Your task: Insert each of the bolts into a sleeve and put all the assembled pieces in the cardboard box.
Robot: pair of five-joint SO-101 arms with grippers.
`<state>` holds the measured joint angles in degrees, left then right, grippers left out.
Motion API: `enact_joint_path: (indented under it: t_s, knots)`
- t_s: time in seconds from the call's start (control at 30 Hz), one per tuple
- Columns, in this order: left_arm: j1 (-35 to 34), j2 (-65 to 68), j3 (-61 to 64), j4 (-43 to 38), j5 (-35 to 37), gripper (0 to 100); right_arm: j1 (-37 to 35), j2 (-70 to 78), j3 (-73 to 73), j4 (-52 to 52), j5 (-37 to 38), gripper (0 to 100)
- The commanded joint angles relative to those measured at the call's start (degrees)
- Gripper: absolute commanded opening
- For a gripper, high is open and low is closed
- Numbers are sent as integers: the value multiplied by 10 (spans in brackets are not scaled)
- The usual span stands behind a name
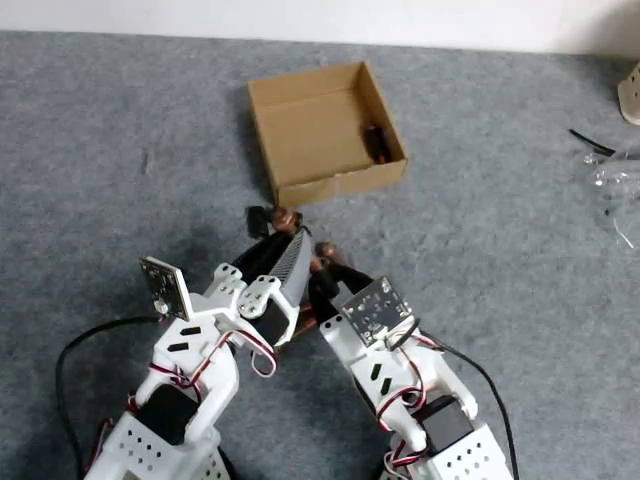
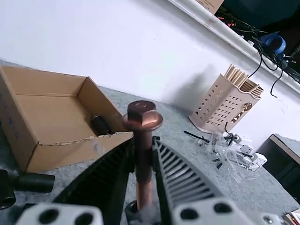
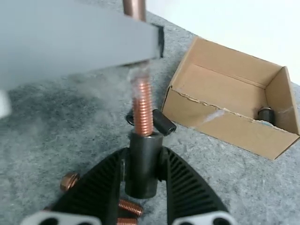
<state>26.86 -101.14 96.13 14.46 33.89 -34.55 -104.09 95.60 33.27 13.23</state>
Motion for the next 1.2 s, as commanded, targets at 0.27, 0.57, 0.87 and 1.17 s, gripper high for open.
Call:
enact_joint_path:
  t_s: [0.27,0.57,0.87,1.17]
  knots:
    - [8,-2,8,4,4,6,-25,-13,-18,-21,-11,5]
    - [8,-2,8,4,4,6,-27,-13,-23,-21,-8,5]
    - [8,0,3,4,4,6,-28,-13,-43,-23,-7,5]
    - [4,-2,1,5,41,6,-28,-13,-43,-26,-11,5]
